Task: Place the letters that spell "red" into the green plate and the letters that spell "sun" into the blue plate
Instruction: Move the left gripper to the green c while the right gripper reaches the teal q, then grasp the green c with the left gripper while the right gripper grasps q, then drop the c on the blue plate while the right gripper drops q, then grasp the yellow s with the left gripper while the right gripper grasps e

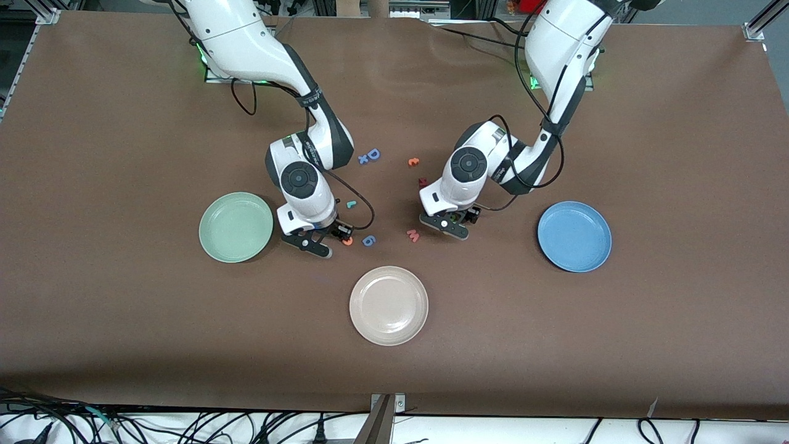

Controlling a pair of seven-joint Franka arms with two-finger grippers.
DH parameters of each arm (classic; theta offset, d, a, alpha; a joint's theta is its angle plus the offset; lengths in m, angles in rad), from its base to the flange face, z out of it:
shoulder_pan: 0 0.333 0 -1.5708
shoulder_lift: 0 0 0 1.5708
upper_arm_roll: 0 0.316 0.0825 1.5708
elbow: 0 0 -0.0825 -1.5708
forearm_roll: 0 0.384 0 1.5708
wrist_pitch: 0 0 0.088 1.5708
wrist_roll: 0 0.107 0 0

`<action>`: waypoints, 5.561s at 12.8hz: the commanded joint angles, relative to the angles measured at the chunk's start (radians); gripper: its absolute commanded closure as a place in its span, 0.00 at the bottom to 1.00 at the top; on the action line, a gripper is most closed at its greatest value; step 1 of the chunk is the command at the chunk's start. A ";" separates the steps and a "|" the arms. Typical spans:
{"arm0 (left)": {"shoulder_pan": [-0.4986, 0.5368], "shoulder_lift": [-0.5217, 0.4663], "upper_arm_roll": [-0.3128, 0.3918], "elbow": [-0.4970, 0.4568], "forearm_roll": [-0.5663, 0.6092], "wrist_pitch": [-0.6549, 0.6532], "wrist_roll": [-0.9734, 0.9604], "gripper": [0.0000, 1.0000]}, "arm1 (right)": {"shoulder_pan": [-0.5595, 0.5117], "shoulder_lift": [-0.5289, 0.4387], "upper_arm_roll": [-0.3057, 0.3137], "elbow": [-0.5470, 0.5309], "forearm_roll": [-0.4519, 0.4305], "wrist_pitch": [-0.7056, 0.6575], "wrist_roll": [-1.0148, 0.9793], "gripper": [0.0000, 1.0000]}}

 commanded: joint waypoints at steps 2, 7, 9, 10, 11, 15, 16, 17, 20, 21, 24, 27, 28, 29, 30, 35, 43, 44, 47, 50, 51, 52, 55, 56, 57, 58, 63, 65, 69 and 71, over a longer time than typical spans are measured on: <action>-0.010 -0.004 0.007 -0.010 0.035 0.009 -0.010 0.42 | -0.001 0.003 0.006 -0.007 0.013 0.020 -0.002 0.43; -0.007 -0.004 0.007 0.004 0.036 0.009 -0.006 0.69 | -0.003 0.003 0.006 -0.007 0.013 0.020 -0.003 0.61; -0.006 -0.005 0.007 0.004 0.036 0.009 -0.004 0.79 | -0.003 0.003 0.007 -0.006 0.013 0.020 -0.003 0.71; -0.004 -0.007 0.007 0.004 0.036 0.009 -0.004 0.82 | -0.001 0.003 0.007 -0.006 0.013 0.020 -0.003 0.75; -0.004 -0.009 0.007 0.004 0.036 0.009 -0.004 0.86 | -0.001 0.003 0.007 -0.006 0.013 0.020 -0.003 0.76; 0.012 -0.041 0.009 0.008 0.036 -0.005 0.022 0.88 | -0.003 0.001 0.007 -0.003 0.013 0.013 -0.008 0.76; 0.023 -0.056 0.007 0.014 0.036 -0.010 0.023 0.88 | -0.003 -0.005 0.007 -0.001 0.013 0.006 -0.012 0.76; 0.029 -0.068 0.007 0.015 0.035 -0.019 0.030 0.88 | -0.008 -0.020 0.006 0.002 0.013 -0.035 -0.017 0.76; 0.052 -0.110 0.007 0.018 0.036 -0.077 0.054 0.87 | -0.046 -0.085 0.003 0.019 0.064 -0.173 -0.101 0.76; 0.071 -0.131 0.007 0.018 0.035 -0.109 0.071 0.87 | -0.063 -0.109 0.000 0.019 0.091 -0.221 -0.161 0.76; 0.123 -0.188 0.009 0.039 0.035 -0.244 0.116 0.87 | -0.123 -0.168 -0.052 0.014 0.096 -0.374 -0.351 0.76; 0.233 -0.226 0.009 0.041 0.035 -0.341 0.253 0.87 | -0.124 -0.168 -0.179 -0.007 0.096 -0.413 -0.576 0.76; 0.288 -0.228 0.009 0.042 0.035 -0.364 0.325 0.87 | -0.126 -0.162 -0.209 -0.020 0.096 -0.404 -0.635 0.76; 0.333 -0.226 0.009 0.039 0.035 -0.369 0.391 0.86 | -0.129 -0.158 -0.229 -0.044 0.098 -0.386 -0.691 0.76; 0.368 -0.223 0.009 0.033 0.035 -0.369 0.430 0.86 | -0.135 -0.158 -0.227 -0.070 0.098 -0.355 -0.709 0.75; 0.474 -0.151 0.015 0.005 0.059 -0.358 0.439 0.82 | -0.133 -0.132 -0.220 -0.127 0.136 -0.266 -0.713 0.59; 0.499 -0.110 0.009 -0.028 0.142 -0.270 0.425 0.00 | -0.052 -0.168 -0.215 -0.067 0.177 -0.300 -0.527 0.14; 0.497 -0.113 0.006 -0.022 0.142 -0.281 0.428 0.00 | -0.025 -0.159 -0.217 -0.049 0.208 -0.296 -0.493 0.14; 0.487 -0.145 -0.019 -0.015 0.133 -0.300 0.422 0.00 | 0.026 -0.106 -0.215 0.020 0.237 -0.270 -0.344 0.14; 0.487 -0.170 -0.104 0.001 0.133 -0.348 0.316 0.00 | 0.106 -0.039 -0.215 0.042 0.243 -0.160 -0.203 0.01; 0.487 -0.177 -0.140 0.002 0.133 -0.361 0.257 0.00 | 0.129 -0.015 -0.215 0.046 0.268 -0.122 -0.186 0.01; 0.488 -0.185 -0.181 0.004 0.133 -0.361 0.205 0.00 | 0.149 0.016 -0.211 0.064 0.303 -0.099 -0.175 0.01; 0.473 -0.165 -0.282 0.005 0.136 -0.341 -0.044 0.00 | 0.155 0.068 -0.186 0.094 0.349 -0.048 -0.169 0.01; 0.447 -0.147 -0.290 -0.001 0.138 -0.306 -0.137 0.00 | 0.155 0.081 -0.181 0.100 0.348 -0.039 -0.155 0.01; 0.415 -0.133 -0.290 -0.002 0.138 -0.275 -0.201 0.00 | 0.155 0.084 -0.181 0.101 0.348 -0.037 -0.154 0.01; 0.381 -0.113 -0.290 0.001 0.135 -0.252 -0.258 0.00 | 0.155 0.084 -0.181 0.101 0.346 -0.037 -0.155 0.06; 0.279 -0.016 -0.284 -0.015 0.147 -0.096 -0.466 0.00 | 0.150 0.098 -0.181 0.118 0.339 -0.036 -0.166 0.23; 0.272 0.005 -0.284 -0.015 0.151 -0.071 -0.496 0.00 | 0.152 0.108 -0.181 0.131 0.343 -0.034 -0.163 0.25; 0.278 0.010 -0.284 -0.018 0.227 -0.071 -0.500 0.02 | 0.155 0.128 -0.181 0.140 0.346 -0.007 -0.163 0.25; 0.279 0.011 -0.283 -0.021 0.227 -0.071 -0.500 0.07 | 0.155 0.136 -0.180 0.143 0.348 0.007 -0.157 0.25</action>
